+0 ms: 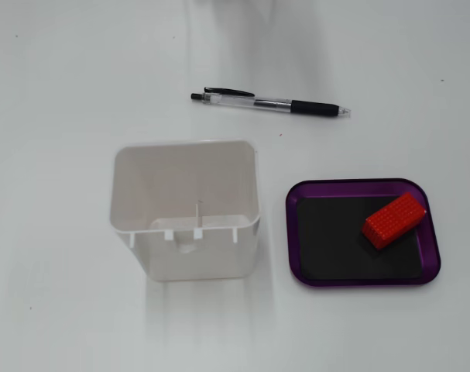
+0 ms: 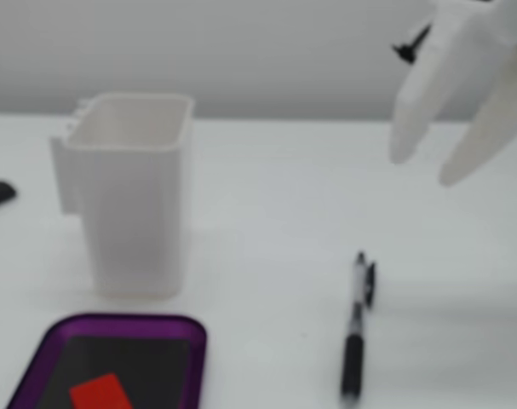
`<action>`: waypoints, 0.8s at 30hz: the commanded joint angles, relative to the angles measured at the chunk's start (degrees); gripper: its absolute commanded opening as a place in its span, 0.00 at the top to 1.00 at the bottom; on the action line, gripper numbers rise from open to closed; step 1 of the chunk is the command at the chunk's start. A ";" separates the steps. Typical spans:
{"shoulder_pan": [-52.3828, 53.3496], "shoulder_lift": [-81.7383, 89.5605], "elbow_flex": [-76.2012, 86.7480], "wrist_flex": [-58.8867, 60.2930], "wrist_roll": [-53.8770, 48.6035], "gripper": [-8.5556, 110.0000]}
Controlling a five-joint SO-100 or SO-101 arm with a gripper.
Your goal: Pick up the cube and place it in the box.
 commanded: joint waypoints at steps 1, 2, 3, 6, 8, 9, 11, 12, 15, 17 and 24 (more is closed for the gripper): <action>0.35 13.54 11.60 -3.60 -0.35 0.84; 1.14 16.96 15.21 -4.92 -0.35 0.84; 2.29 20.57 18.90 -6.42 -0.35 0.84; 6.77 30.76 29.71 -10.99 -0.35 0.84; 10.11 37.27 36.65 -13.01 -0.26 0.84; 11.60 40.43 39.73 -13.10 -0.26 0.84; 13.71 46.49 44.91 -12.48 -0.09 0.82; 14.41 49.48 47.02 -11.60 0.00 0.81; 14.68 53.09 50.36 -7.65 0.79 0.77; 14.41 51.94 51.06 -6.24 0.97 0.75; 14.68 50.19 53.00 -5.80 5.89 0.75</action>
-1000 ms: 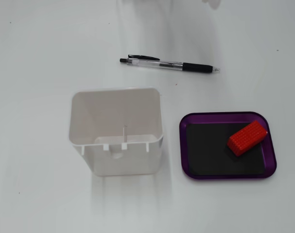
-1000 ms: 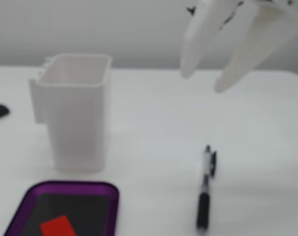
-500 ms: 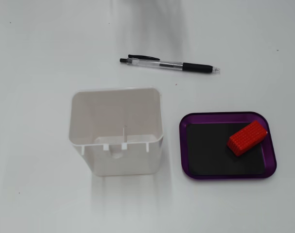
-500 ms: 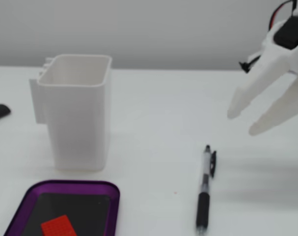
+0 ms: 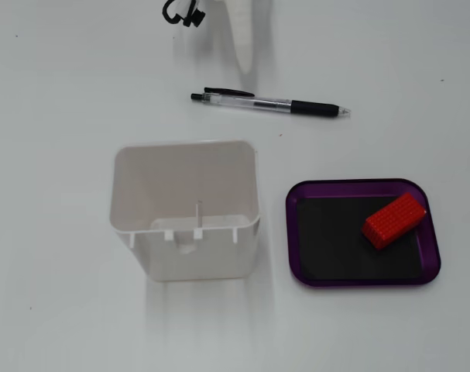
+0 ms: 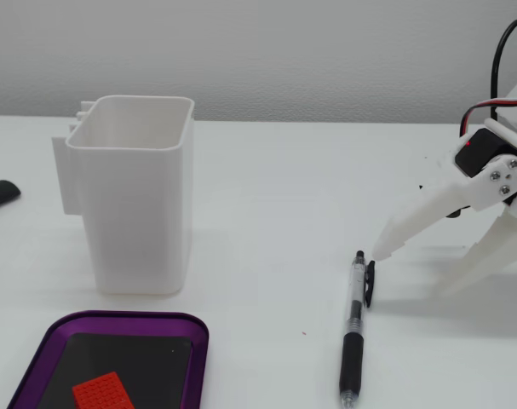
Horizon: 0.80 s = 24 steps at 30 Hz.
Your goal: Pick up the cube and place it in the box.
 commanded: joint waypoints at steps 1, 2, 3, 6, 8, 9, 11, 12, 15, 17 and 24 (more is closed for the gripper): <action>0.53 4.22 2.11 0.18 2.37 0.75; 0.53 4.22 2.20 0.18 2.81 0.75; 0.53 4.22 2.46 0.18 2.72 0.76; 0.26 4.22 2.37 0.18 2.29 0.83; 0.18 4.22 2.37 0.18 2.20 0.92; 0.26 4.22 2.37 0.18 2.20 0.94; 0.44 4.22 2.46 0.18 2.46 0.92; 0.44 4.22 2.55 0.18 2.20 0.93; 0.53 4.22 2.64 -0.26 2.11 0.93; 0.53 4.22 2.64 -0.26 2.11 0.93; 0.35 4.22 2.64 -0.26 2.11 0.93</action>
